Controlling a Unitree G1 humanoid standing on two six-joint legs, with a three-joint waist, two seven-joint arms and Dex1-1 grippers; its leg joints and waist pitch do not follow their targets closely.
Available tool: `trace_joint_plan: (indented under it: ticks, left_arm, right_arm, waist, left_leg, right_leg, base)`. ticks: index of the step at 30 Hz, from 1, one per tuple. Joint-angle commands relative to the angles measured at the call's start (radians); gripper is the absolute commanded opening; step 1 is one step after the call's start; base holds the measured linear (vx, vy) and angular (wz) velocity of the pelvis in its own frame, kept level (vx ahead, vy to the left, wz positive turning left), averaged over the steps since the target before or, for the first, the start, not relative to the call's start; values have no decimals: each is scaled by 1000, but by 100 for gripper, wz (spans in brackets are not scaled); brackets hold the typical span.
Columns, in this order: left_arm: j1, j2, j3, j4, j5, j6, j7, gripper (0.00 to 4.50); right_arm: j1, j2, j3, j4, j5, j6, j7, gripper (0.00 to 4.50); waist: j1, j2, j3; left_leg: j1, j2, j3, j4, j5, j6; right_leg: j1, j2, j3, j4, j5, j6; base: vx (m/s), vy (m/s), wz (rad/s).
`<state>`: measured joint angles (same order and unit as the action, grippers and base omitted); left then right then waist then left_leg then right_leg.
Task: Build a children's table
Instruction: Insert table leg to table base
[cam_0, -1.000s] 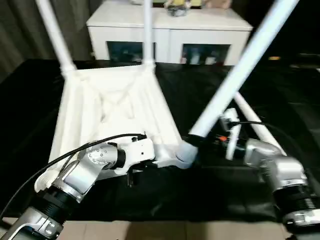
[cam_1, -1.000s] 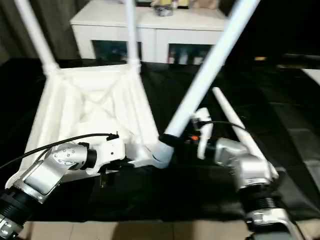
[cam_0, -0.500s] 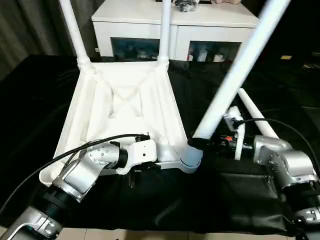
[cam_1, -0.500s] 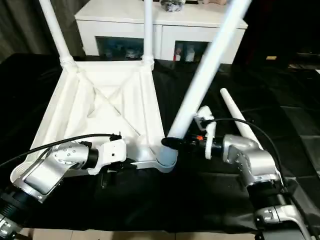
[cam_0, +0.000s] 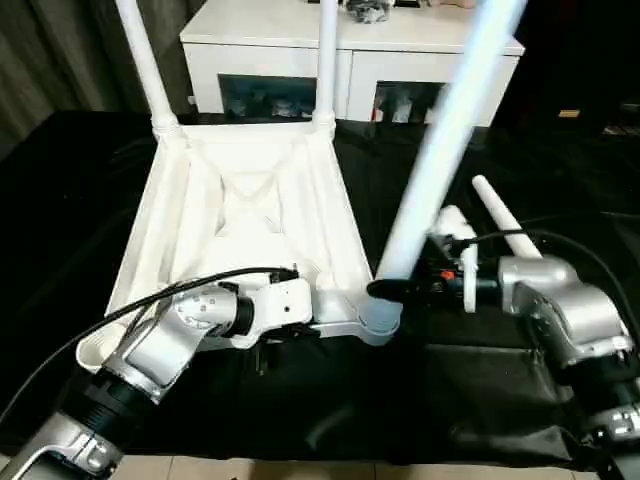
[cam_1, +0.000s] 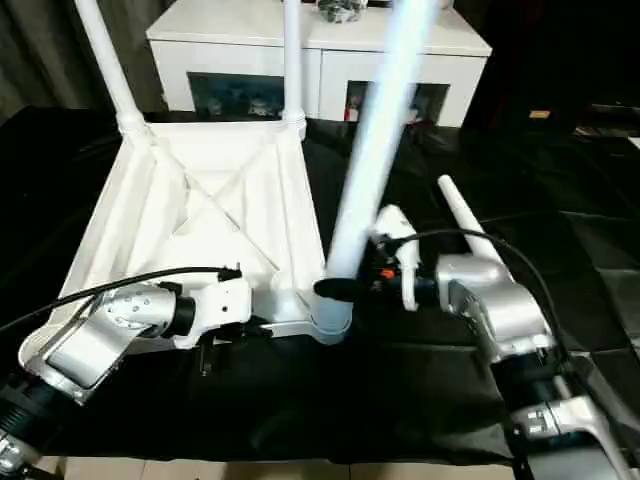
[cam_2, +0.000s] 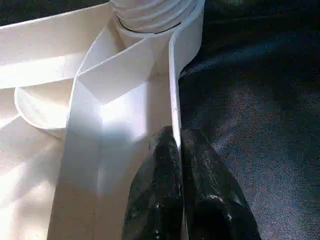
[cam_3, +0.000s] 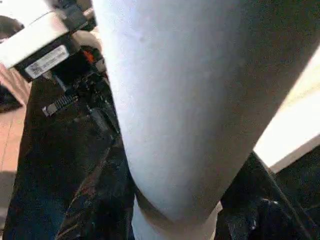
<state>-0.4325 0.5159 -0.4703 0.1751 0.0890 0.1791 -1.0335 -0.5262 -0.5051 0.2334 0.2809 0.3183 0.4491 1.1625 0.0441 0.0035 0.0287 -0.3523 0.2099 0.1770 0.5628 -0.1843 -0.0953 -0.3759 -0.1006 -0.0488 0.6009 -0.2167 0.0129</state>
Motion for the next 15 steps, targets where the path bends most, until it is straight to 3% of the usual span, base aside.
trace_joint_plan:
  ticks: [1, 15]
  left_arm:
    - [-9, 28, 20, 25, 42, 17, 27, 0]
    - [-6, 33, 17, 19, 40, 25, 23, 0]
  right_arm:
    - [25, -3, 66, 46, -48, 19, 24, 184]
    - [-6, 92, 123, 142, -91, -30, 21, 184]
  waist:
    - [-1, -3, -43]
    - [-10, -5, -39]
  left_leg:
    - [1, 16, 5, -60, -192, 34]
    - [1, 14, 0, -64, -273, 4]
  right_leg:
    - [32, -25, 28, -59, -72, -238]
    - [24, -21, 36, -68, -203, -211]
  base:
    - [0, 0, 0]
    - [0, 0, 0]
